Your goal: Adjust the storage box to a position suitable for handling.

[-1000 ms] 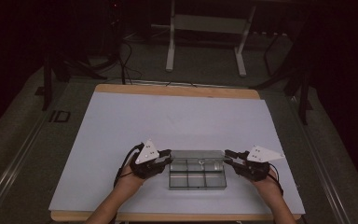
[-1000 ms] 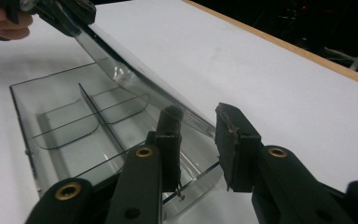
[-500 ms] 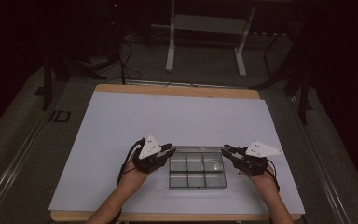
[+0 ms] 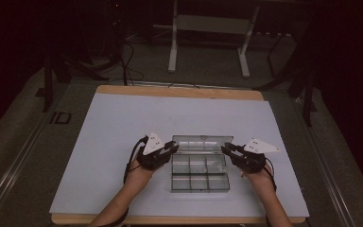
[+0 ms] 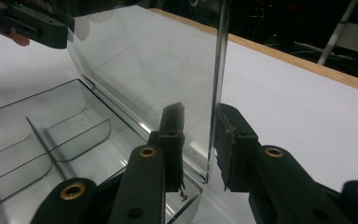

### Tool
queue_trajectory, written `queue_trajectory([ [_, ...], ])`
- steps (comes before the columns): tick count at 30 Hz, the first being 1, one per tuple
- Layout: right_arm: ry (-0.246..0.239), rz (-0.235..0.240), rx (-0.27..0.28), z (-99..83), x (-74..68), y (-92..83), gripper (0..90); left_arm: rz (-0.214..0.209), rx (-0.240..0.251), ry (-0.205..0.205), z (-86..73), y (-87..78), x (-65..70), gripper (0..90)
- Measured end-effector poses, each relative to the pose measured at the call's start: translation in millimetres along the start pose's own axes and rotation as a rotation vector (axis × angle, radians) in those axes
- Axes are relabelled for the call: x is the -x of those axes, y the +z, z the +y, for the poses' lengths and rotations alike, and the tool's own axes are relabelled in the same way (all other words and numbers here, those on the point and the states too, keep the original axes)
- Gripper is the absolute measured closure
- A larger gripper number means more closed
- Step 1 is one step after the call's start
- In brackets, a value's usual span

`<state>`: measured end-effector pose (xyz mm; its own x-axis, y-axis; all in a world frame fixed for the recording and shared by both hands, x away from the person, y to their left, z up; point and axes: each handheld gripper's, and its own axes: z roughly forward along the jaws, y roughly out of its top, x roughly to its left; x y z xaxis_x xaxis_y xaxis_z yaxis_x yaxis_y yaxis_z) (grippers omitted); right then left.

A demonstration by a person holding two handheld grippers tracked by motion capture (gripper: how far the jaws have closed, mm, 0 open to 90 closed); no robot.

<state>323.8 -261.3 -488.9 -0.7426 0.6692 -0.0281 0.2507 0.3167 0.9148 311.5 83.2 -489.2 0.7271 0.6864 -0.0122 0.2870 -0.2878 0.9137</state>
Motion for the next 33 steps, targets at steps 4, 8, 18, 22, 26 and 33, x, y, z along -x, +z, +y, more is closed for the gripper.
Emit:
queue_trajectory([
  [4, 0.009, -0.008, -0.009, -0.6, 0.2, 2.9, 72.9, 0.004, 0.000, -0.013, -0.2, 3.0, -1.4, 75.6],
  [8, 0.023, -0.021, -0.016, -1.7, 2.0, 8.0, 72.9, 0.008, -0.002, -0.037, -0.1, 7.0, -4.7, 75.5],
  [18, 0.024, -0.039, -0.037, -1.8, 2.1, 13.5, 70.9, 0.015, -0.025, -0.060, -1.3, 12.8, -6.3, 74.1],
  [22, 0.028, -0.042, -0.041, -1.6, 2.4, 14.9, 70.4, 0.017, -0.027, -0.064, -2.0, 14.2, -6.7, 72.9],
  [26, 0.043, -0.049, -0.049, -0.6, 3.0, 17.2, 69.9, 0.007, -0.045, -0.080, -4.6, 18.4, -9.4, 72.4],
  [33, 0.075, -0.065, -0.066, 0.7, 4.5, 22.3, 68.6, 0.017, -0.047, -0.106, -8.3, 24.4, -10.3, 72.2],
])
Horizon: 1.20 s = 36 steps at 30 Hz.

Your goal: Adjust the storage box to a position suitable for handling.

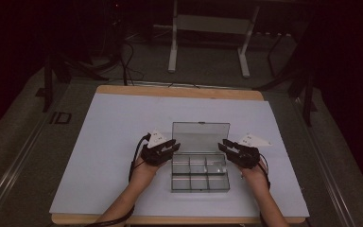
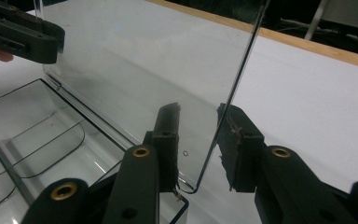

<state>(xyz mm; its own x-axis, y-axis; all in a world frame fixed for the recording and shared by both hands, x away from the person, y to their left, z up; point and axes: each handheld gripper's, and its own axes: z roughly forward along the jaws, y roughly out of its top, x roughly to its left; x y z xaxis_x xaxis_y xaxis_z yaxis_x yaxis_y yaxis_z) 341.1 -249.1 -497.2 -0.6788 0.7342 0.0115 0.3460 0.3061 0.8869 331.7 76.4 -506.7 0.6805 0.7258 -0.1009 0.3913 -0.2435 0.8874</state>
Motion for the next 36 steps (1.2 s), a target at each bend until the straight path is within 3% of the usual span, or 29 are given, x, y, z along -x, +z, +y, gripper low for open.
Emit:
queue_trajectory([
  [15, 0.038, -0.014, -0.028, 0.4, -0.5, 6.7, 63.9, 0.005, -0.015, -0.034, 0.0, 5.1, -1.7, 68.3],
  [20, 0.047, -0.014, -0.036, 0.1, -0.1, 8.2, 62.9, -0.001, -0.025, -0.065, -0.2, 7.9, -3.1, 66.8],
  [36, 0.076, -0.015, -0.082, -3.1, 0.3, 14.7, 55.5, 0.015, -0.053, -0.094, -3.8, 13.3, -2.5, 59.0],
])
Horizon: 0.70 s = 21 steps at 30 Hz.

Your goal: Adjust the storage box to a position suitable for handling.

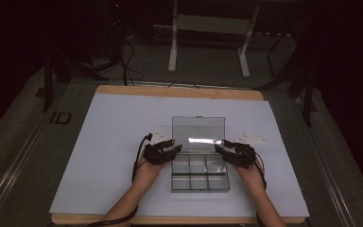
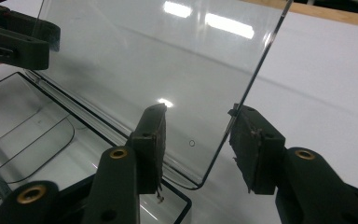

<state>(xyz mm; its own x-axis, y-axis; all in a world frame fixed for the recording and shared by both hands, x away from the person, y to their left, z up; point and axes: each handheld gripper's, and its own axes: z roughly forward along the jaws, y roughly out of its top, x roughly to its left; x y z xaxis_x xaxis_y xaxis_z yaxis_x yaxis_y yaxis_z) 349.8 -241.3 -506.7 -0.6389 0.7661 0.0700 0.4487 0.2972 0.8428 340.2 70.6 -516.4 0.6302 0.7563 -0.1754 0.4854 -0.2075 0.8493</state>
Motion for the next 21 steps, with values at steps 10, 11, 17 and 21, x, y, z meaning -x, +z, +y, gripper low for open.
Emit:
queue_trajectory([
  [10, 0.040, 0.006, -0.026, 0.8, 1.5, 1.6, 54.2, 0.007, -0.025, -0.013, -0.2, 3.5, 1.7, 52.9],
  [11, 0.041, 0.007, -0.028, 0.8, 1.8, 1.8, 53.8, 0.009, -0.028, -0.017, -0.1, 3.4, 1.7, 52.9],
  [17, 0.074, 0.019, -0.049, 0.9, 2.9, 4.3, 50.5, 0.017, -0.035, -0.031, -0.3, 3.6, 0.6, 51.0],
  [21, 0.094, 0.026, -0.058, 1.3, 4.1, 4.9, 50.4, 0.013, -0.042, -0.051, 0.1, 4.0, 0.1, 50.8],
])
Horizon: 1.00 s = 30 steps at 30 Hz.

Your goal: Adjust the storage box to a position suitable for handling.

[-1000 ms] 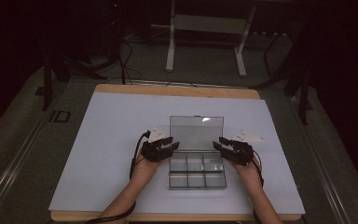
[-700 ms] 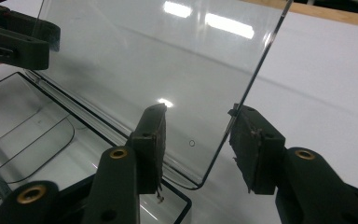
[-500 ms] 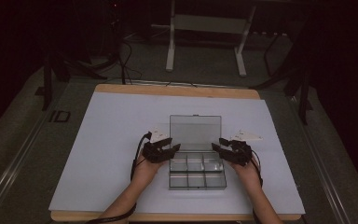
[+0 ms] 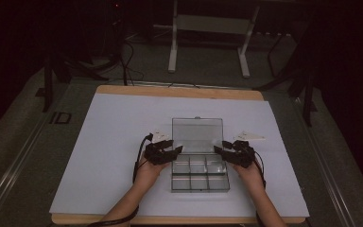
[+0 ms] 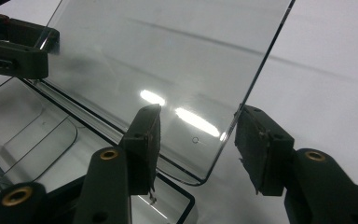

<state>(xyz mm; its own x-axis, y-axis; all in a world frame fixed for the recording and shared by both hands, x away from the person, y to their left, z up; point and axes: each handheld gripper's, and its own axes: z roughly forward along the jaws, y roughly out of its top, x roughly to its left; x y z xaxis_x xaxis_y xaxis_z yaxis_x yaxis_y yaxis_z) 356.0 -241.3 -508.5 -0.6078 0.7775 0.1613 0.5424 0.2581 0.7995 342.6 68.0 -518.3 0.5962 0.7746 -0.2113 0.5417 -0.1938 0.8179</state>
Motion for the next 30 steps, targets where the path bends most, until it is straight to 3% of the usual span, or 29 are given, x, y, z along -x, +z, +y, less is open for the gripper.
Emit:
queue_trajectory([
  [16, 0.089, 0.008, -0.039, 2.4, 3.2, 2.4, 48.8, -0.018, -0.041, -0.076, 3.7, 4.8, -4.0, 45.0],
  [23, 0.093, 0.001, -0.045, 2.9, 2.4, 2.4, 48.8, -0.017, -0.041, -0.089, 3.0, 5.2, -4.4, 44.9],
  [25, 0.091, -0.004, -0.046, 3.1, 2.0, 2.3, 49.0, 0.003, -0.044, -0.080, 3.2, 5.3, -3.4, 41.0],
  [30, 0.082, -0.006, -0.053, 3.3, 0.5, 3.8, 49.8, 0.001, -0.047, -0.072, 3.8, 5.6, -2.2, 37.0],
])
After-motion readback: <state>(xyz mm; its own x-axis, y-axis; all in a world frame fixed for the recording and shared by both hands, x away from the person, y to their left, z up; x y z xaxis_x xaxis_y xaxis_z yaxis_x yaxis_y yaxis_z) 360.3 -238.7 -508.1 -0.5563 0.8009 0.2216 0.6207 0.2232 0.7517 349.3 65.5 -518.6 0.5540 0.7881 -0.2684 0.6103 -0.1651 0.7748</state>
